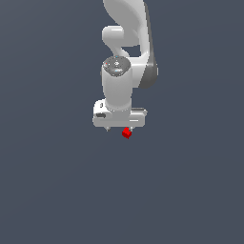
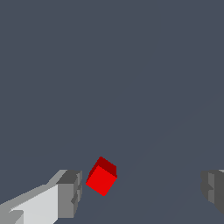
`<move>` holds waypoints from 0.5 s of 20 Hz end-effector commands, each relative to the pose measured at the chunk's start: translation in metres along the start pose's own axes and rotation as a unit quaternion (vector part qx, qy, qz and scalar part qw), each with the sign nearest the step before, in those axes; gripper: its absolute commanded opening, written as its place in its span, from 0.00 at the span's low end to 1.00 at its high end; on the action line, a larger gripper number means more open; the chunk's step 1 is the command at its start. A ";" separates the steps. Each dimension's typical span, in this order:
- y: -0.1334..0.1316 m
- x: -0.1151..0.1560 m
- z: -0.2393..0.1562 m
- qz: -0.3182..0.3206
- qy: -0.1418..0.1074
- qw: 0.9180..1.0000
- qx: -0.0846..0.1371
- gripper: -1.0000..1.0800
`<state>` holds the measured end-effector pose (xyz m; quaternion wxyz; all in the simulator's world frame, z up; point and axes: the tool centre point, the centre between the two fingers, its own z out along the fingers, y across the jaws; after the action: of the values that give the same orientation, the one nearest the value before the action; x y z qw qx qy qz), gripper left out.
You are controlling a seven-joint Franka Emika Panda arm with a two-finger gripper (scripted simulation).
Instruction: Pick up the red cube and move it to a goal position.
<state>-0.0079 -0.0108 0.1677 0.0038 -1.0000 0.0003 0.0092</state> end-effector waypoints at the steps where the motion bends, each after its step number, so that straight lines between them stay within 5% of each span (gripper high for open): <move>1: 0.000 0.000 0.000 0.000 0.000 1.000 0.000 0.96; 10: -0.001 -0.008 0.014 0.028 0.001 1.000 0.000 0.96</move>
<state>-0.0140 -0.0098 0.1581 0.0035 -0.9997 0.0206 0.0083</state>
